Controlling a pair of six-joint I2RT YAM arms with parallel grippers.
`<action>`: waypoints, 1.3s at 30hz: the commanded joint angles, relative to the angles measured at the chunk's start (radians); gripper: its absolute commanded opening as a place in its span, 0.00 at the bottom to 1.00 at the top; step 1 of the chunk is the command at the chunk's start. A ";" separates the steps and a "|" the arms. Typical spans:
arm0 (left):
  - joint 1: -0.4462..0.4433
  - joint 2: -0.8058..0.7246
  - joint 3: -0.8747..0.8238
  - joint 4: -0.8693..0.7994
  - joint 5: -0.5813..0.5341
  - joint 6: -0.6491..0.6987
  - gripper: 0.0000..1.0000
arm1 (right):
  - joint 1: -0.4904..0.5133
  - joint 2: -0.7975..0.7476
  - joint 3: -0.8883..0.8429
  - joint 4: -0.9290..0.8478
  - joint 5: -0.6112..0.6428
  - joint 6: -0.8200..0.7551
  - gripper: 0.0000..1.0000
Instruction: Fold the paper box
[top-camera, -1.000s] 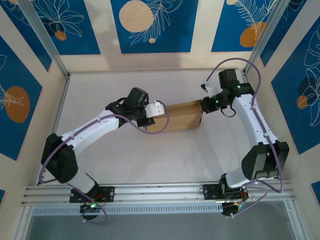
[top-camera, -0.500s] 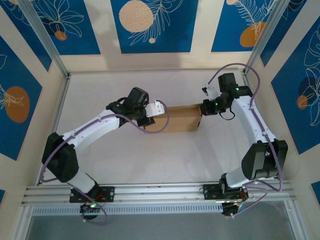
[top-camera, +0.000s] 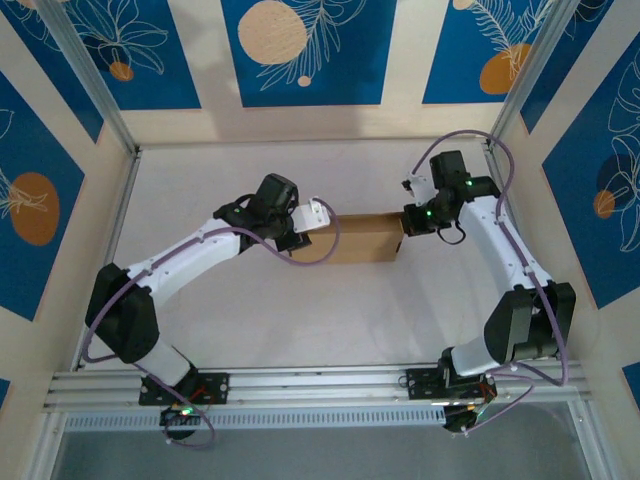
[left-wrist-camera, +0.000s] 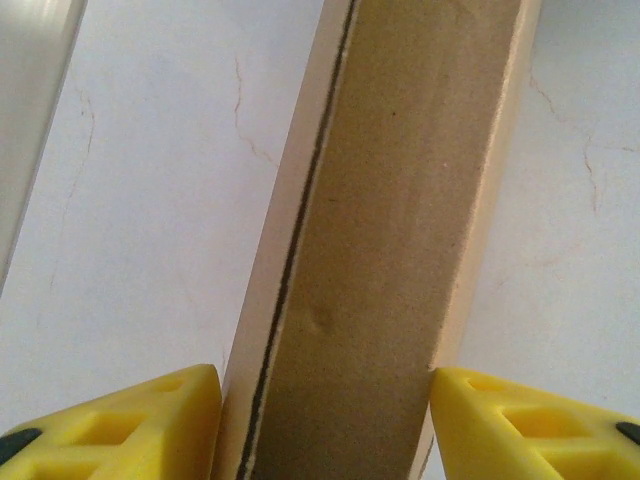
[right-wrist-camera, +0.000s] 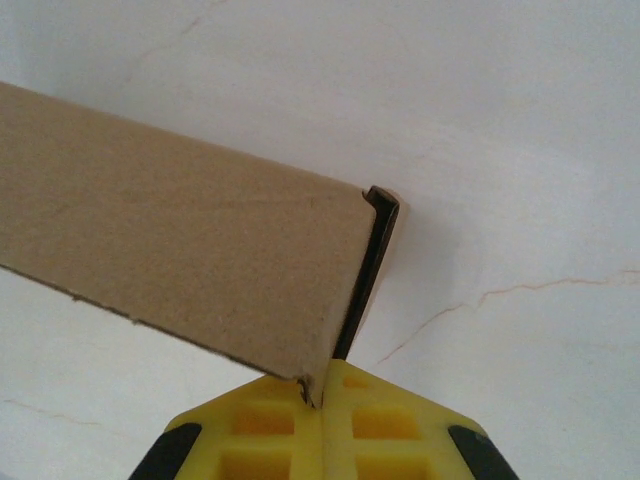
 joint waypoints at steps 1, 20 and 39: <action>0.018 0.027 0.017 0.002 -0.032 -0.022 0.57 | 0.014 -0.018 -0.067 0.003 0.109 -0.017 0.00; 0.112 -0.277 -0.084 0.050 -0.003 -0.294 0.81 | 0.015 -0.015 -0.078 0.107 0.060 0.001 0.00; 0.120 -0.176 -0.120 -0.031 -0.005 -0.324 0.42 | 0.024 -0.052 -0.102 0.127 0.031 0.003 0.00</action>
